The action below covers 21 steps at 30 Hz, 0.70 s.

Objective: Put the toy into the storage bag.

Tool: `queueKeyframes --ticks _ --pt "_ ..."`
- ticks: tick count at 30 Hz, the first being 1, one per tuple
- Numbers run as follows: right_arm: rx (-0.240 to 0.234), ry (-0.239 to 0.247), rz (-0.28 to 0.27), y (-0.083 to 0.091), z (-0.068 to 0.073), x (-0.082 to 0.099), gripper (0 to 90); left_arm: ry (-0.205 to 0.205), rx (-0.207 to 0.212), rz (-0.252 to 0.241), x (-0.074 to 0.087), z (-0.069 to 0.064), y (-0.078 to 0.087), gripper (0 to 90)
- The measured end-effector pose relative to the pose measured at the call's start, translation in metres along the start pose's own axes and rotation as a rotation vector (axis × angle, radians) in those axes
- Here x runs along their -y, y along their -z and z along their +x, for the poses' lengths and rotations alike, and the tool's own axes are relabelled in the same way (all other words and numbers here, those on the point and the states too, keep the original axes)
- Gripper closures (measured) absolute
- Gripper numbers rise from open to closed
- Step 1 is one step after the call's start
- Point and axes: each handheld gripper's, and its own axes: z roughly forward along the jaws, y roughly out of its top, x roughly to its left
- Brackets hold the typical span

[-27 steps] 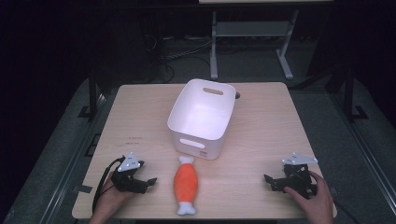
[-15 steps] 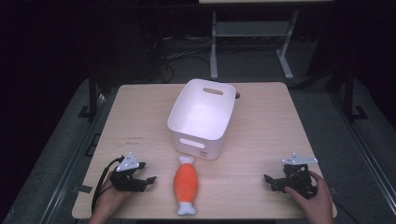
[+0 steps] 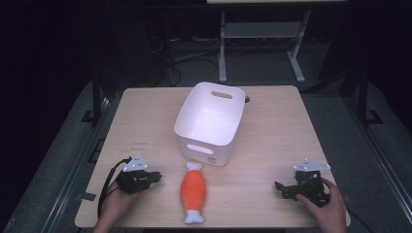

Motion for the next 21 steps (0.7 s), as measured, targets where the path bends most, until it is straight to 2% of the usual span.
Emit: queueKeyframes --ticks 12,21 --pt "0.0 0.0 0.0 0.0 0.0 0.0 0.0 -0.031 0.021 0.024 -0.019 -0.006 -0.013 89.6" --pt "0.0 -0.001 0.0 0.0 0.0 0.0 0.0 -0.047 0.026 0.012 -0.034 -0.009 -0.024 89.6"
